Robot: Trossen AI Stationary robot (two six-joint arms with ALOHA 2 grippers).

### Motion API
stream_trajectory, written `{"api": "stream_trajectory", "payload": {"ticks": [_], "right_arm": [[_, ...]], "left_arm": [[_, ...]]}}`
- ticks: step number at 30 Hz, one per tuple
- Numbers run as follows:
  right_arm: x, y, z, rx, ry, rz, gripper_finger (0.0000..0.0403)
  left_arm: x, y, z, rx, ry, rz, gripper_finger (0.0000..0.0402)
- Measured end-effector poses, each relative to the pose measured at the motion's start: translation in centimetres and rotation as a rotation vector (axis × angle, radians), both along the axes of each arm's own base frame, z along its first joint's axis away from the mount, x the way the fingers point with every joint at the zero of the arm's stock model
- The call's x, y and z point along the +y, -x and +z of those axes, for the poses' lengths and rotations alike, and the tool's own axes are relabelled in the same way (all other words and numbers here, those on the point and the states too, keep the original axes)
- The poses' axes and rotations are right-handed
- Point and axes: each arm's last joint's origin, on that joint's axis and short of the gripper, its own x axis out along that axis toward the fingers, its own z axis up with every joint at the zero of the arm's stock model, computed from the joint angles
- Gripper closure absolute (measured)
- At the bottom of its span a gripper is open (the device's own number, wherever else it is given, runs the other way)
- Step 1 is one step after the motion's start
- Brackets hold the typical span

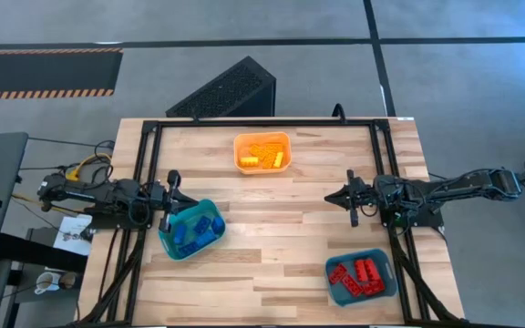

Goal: Sort & place blocks by color
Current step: Return to Home Position

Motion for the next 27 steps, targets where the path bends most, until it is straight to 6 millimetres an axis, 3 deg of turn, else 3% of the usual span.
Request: {"api": "stream_trajectory", "payload": {"ticks": [14,27], "right_arm": [[-0.2,1.1,-0.6,0.078,-0.005,-0.011,0.0369],[-0.3,2.8,2.3,-0.265,0.005,-0.022,0.0369]], "left_arm": [[0.0,0.0,0.0,0.001,0.0,-0.001,0.0401],[0.0,0.0,0.0,0.002,-0.001,-0.002,0.0401]]}}
